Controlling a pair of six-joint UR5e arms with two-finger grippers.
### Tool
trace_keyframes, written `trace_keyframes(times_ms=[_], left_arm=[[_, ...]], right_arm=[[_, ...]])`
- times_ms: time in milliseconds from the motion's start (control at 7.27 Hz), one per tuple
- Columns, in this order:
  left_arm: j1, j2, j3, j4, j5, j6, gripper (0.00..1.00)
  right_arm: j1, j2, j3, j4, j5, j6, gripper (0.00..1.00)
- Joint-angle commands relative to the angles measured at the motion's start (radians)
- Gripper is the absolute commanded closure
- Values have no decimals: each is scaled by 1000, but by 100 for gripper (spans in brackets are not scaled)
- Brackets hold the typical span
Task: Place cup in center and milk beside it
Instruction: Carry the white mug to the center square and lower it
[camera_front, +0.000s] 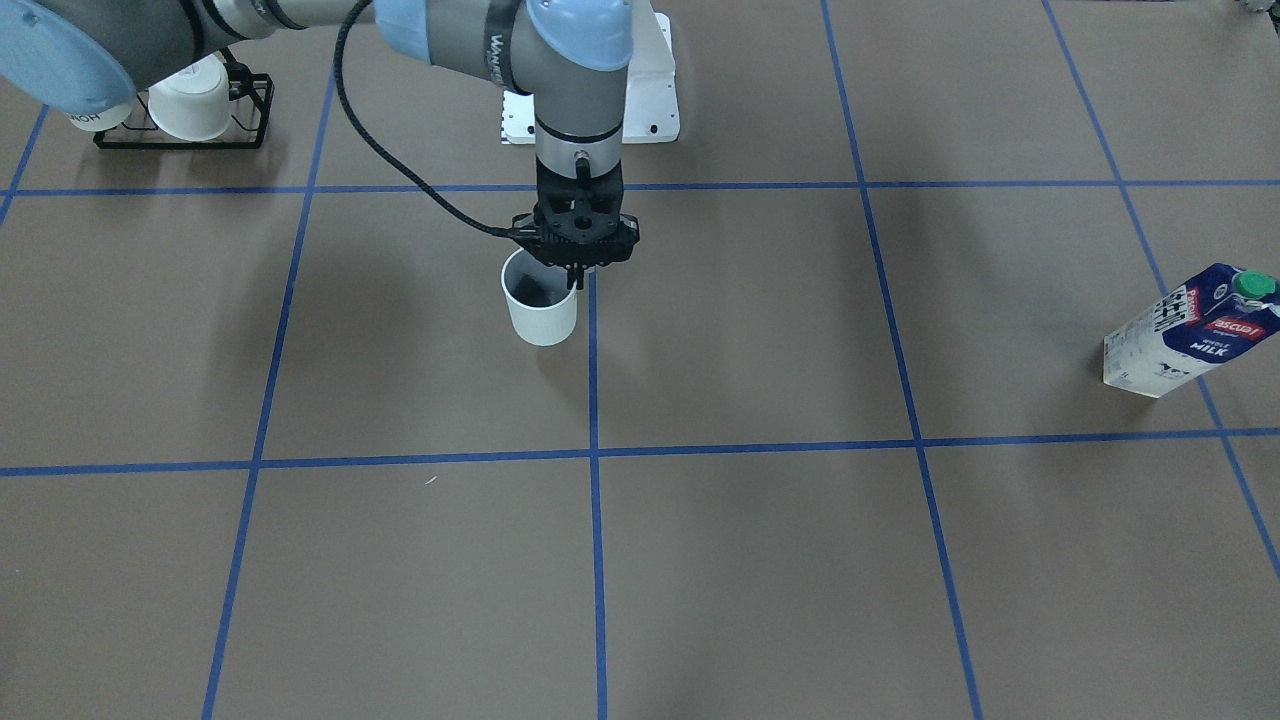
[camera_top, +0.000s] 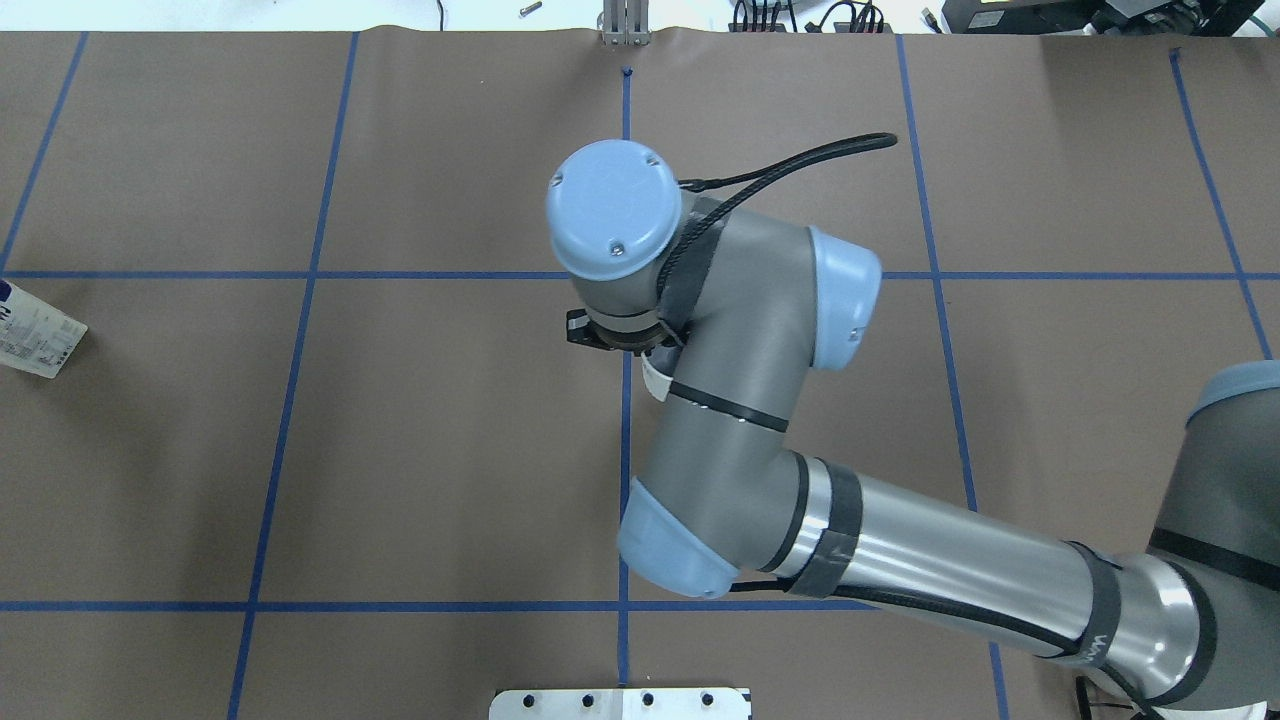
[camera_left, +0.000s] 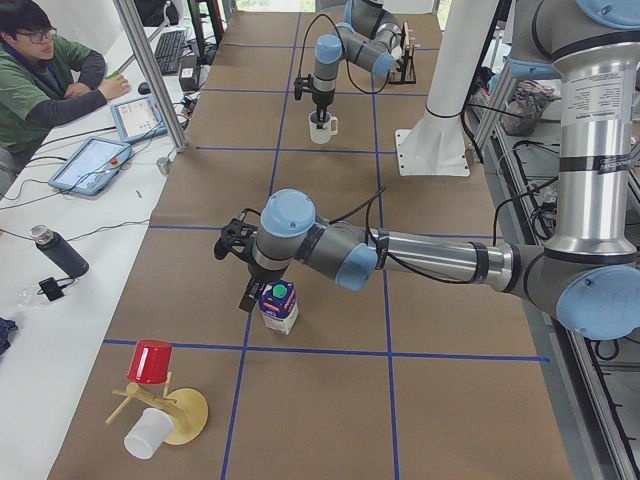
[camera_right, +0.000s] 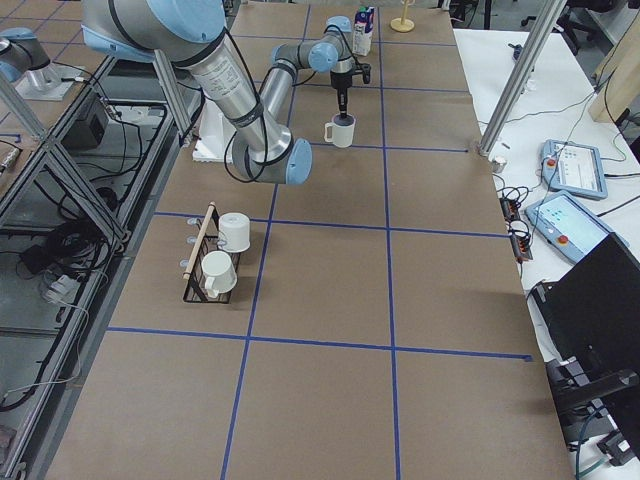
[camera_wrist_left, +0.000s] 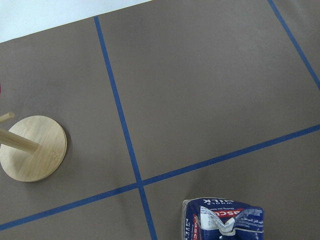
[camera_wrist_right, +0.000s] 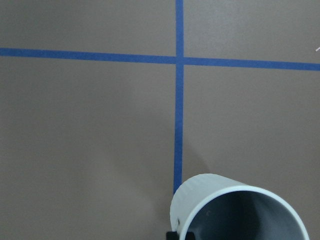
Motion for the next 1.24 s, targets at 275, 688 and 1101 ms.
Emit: trace_keyframes(times_ms=[275, 688, 1101], left_arm=[[0, 0, 1, 0, 1, 2, 2], [0, 0, 6, 0, 1, 0, 2], [0, 0, 9, 0, 1, 0, 2]], right_arm=[[-24, 5, -32, 30, -28, 4, 100], [-29, 5, -81, 86, -33, 4, 100], [-33, -7, -85, 113, -34, 4, 62]])
